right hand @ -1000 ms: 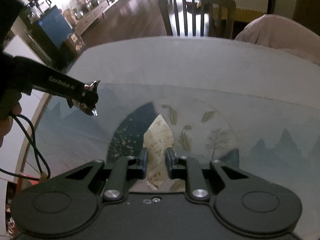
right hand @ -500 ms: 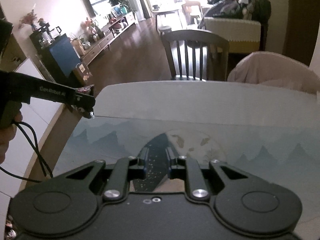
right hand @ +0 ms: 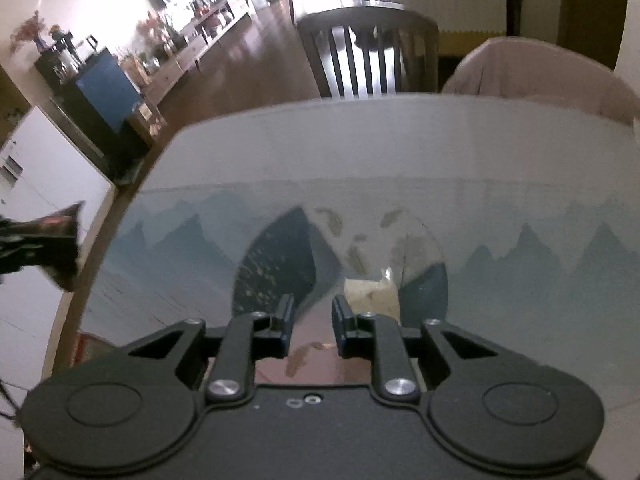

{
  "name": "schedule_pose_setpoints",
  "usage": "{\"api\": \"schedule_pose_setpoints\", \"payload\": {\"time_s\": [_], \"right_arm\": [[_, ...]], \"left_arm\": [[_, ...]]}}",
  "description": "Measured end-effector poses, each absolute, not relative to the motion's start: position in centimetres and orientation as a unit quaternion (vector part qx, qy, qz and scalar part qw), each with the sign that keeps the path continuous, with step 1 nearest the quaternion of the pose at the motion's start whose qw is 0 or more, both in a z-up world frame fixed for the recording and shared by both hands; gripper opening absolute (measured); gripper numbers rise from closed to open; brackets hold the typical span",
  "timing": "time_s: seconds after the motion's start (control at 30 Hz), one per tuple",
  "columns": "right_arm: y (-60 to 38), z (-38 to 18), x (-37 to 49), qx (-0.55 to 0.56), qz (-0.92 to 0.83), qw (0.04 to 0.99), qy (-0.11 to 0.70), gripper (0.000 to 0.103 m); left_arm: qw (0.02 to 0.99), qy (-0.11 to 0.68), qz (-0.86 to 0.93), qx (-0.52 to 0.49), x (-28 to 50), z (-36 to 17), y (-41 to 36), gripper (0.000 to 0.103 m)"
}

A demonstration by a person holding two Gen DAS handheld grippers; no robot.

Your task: Organize snacks

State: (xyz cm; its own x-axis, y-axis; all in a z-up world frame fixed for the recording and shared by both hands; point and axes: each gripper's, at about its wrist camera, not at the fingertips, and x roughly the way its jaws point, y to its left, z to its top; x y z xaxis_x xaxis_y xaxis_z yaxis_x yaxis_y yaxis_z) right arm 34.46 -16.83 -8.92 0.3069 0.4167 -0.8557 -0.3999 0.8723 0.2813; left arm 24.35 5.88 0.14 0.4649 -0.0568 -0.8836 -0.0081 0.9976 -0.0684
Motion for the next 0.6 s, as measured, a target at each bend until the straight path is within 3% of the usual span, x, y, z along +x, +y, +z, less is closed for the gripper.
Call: {"api": "schedule_pose_setpoints", "payload": {"time_s": [0.13,0.23,0.27,0.3,0.33,0.6], "right_arm": [[-16.6,-11.4,35.4,0.008,0.253,0.791,0.558,0.027],[-16.4,-13.1,36.1,-0.001,0.249,0.787,0.565,0.045],[-16.4,-13.6,36.6,-0.005,0.248,0.784,0.568,0.061],[-16.3,-13.8,36.7,-0.010,0.248,0.784,0.569,0.089],[-16.1,-14.2,36.9,-0.022,0.245,0.784,0.570,0.100],[-15.2,-18.0,38.5,-0.052,0.229,0.771,0.593,0.093]], "left_arm": [[0.850,0.525,-0.022,-0.043,24.4,-0.6,5.9,0.035],[0.847,0.529,-0.022,-0.048,24.8,-1.2,5.9,0.035],[0.846,0.530,-0.021,-0.050,24.9,-1.3,5.9,0.035],[0.845,0.531,-0.021,-0.052,25.0,-1.5,6.0,0.035],[0.844,0.533,-0.021,-0.054,25.2,-1.6,6.1,0.035],[0.837,0.544,-0.019,-0.060,25.9,-2.8,6.1,0.035]]}}
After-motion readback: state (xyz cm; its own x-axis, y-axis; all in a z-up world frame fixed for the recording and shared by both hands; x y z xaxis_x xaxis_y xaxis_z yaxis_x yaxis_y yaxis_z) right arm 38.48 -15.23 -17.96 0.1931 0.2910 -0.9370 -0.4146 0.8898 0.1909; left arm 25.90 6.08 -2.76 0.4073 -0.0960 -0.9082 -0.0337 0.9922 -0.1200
